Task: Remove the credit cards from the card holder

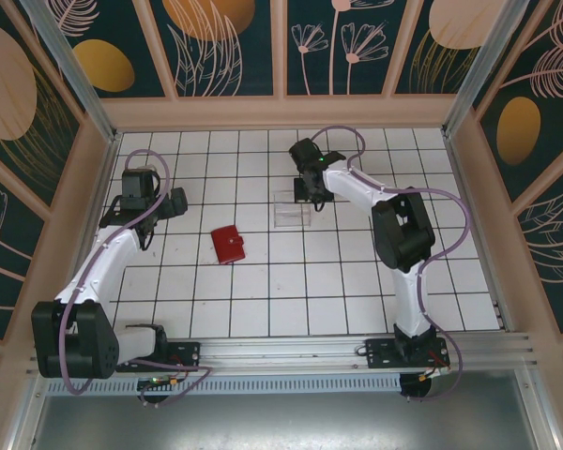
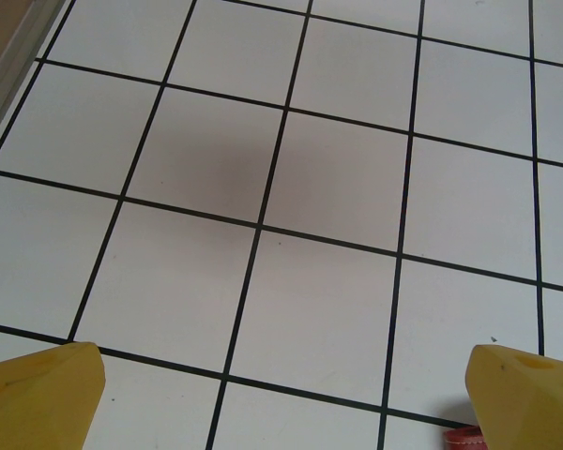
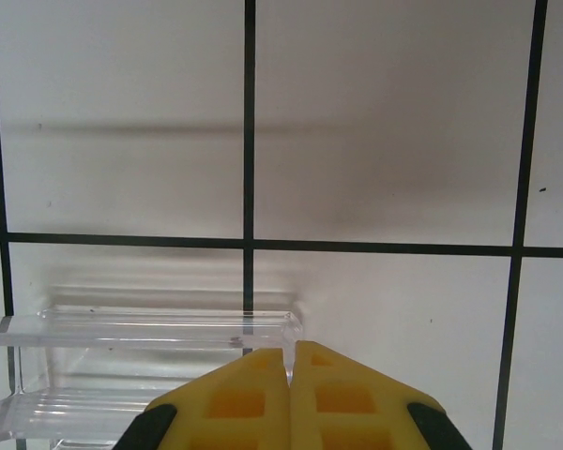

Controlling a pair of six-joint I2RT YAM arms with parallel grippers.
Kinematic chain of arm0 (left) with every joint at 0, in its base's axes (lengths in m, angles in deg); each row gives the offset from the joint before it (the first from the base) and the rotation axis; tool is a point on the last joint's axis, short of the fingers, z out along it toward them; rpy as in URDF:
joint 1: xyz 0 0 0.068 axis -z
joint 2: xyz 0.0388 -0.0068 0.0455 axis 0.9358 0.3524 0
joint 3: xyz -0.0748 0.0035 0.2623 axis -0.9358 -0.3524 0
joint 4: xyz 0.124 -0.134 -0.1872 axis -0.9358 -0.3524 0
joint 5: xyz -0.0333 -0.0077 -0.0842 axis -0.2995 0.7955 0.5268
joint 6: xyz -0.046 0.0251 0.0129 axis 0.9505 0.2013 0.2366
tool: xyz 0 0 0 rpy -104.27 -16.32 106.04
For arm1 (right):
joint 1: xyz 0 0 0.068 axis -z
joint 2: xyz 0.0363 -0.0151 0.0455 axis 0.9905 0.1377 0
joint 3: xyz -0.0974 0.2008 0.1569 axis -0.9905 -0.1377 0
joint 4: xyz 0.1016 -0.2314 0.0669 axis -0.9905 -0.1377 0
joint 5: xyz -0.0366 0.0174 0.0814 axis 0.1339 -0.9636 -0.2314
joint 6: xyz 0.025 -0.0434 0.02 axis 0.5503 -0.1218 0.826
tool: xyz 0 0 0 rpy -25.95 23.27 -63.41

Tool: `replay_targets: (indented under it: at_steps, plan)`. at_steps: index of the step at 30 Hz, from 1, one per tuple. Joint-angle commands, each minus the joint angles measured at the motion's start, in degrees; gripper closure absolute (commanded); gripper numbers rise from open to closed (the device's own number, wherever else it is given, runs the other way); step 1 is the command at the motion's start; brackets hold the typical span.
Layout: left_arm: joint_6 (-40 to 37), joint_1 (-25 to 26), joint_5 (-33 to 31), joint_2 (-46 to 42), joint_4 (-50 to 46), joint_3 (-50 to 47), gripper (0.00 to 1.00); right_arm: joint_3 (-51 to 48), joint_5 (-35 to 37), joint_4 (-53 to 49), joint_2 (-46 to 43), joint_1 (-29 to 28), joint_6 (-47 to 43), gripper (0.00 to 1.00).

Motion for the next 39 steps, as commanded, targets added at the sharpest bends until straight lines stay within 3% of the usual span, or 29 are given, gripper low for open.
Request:
replay_targets:
  at_steps: [1,9,17,24,30,39]
  plan:
    - [-0.7,0.2,0.4,0.6,-0.8,-0.1,0.02,2.0,1.3,-2.1,1.0,-0.3,-0.8,0.93]
    - [1.2,0.1,0.5,2.1,-3.1,1.3,0.02,2.3,3.3,-3.2,-0.5,-0.4,-0.3,0.84]
    - [5.2,1.7,3.2,3.2,-5.7,2.6,0.04,2.6,4.5,-4.5,-4.7,-1.0,-0.2,0.81]
    - [11.0,2.9,11.0,5.5,-5.0,1.9,0.05,5.4,3.9,-5.8,-5.8,-5.6,-1.0,0.79]
    - [17.4,8.0,12.9,11.2,-4.3,3.0,0.13,7.2,2.7,-5.9,-5.4,-8.9,-0.7,0.79]
    - [25.3,13.2,7.3,21.8,-4.8,6.6,0.22,3.5,3.7,-5.6,-8.7,-9.5,0.3,0.78]
